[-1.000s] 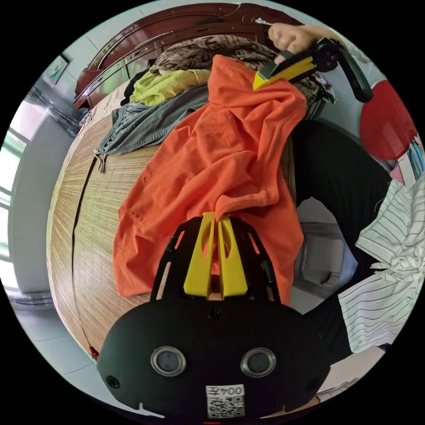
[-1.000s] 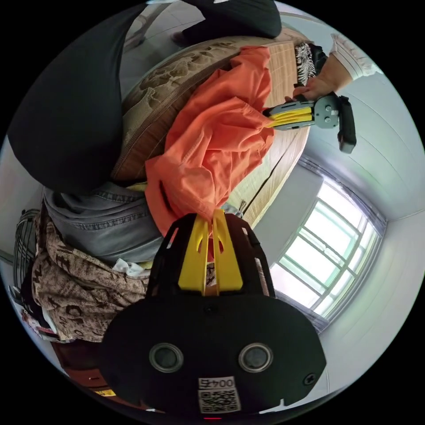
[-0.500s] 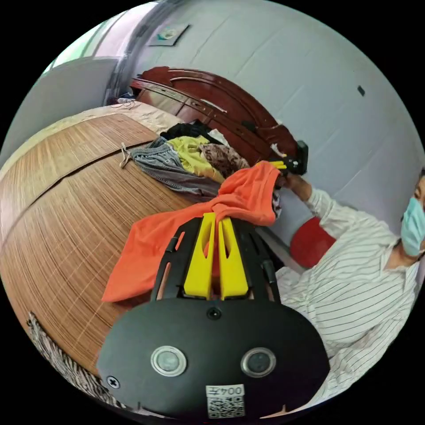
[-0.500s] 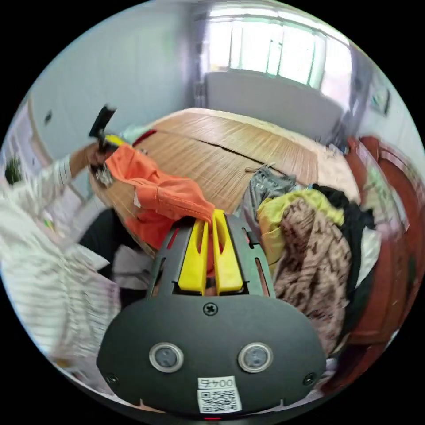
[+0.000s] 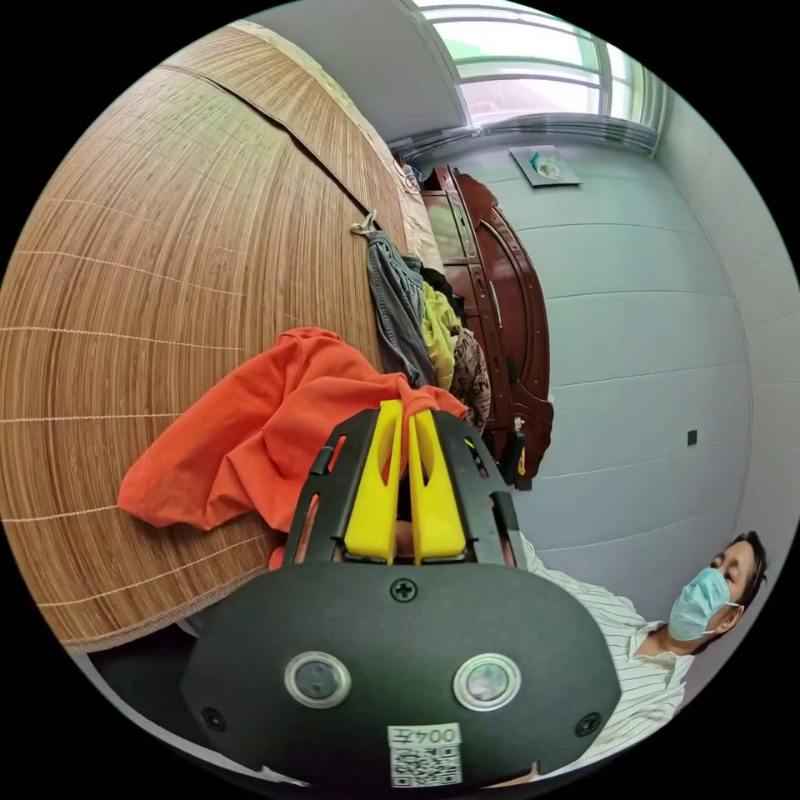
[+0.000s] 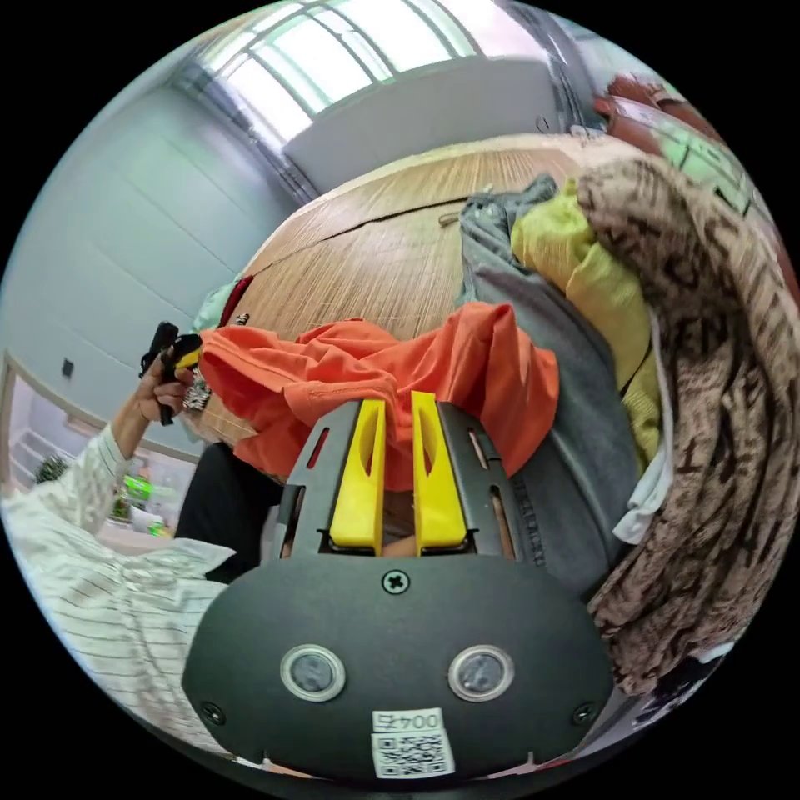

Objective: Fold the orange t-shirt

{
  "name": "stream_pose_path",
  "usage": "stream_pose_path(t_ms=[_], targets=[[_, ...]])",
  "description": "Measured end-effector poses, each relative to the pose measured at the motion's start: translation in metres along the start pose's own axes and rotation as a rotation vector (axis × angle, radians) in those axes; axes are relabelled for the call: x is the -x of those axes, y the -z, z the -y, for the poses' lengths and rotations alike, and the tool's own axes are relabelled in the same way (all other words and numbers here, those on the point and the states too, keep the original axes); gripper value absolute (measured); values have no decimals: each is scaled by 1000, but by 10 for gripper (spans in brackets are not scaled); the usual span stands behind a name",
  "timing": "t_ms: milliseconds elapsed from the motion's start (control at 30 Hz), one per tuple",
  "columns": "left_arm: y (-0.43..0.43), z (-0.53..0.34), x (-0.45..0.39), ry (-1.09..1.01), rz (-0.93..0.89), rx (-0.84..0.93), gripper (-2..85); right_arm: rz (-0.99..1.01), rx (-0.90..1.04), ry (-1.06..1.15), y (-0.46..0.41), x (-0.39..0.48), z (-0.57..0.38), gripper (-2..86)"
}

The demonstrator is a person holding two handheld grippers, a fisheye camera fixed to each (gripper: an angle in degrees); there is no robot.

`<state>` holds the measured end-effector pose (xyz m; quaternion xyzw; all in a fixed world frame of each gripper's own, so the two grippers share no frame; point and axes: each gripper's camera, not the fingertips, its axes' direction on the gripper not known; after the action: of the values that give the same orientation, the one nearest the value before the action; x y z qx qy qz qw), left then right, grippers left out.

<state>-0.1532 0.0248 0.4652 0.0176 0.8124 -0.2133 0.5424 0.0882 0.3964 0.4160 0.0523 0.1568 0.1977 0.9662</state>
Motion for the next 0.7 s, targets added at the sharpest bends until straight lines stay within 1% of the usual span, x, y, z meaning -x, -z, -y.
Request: stream_pose_path(t_ms=[67, 133, 200, 267, 433, 533, 700], targets=[[6, 4, -4, -14, 21, 11, 4, -110, -15, 130, 8, 19, -8, 105], [10, 8, -9, -24, 31, 22, 4, -284, -2, 318, 9, 47, -22, 122], [16, 11, -12, -26, 26, 27, 3, -380, 20, 435, 2, 68, -35, 128], [19, 12, -14, -24, 27, 30, 3, -479, 26, 545, -11, 91, -51, 133], [30, 11, -19, -22, 36, 25, 3, -847, 99, 893, -77, 147, -102, 134], [35, 8, -23, -21, 38, 29, 3, -884, 110, 950, -96, 162, -118, 134], [42, -2, -30, -18, 40, 29, 3, -915, 76, 949, -108, 178, -130, 136]])
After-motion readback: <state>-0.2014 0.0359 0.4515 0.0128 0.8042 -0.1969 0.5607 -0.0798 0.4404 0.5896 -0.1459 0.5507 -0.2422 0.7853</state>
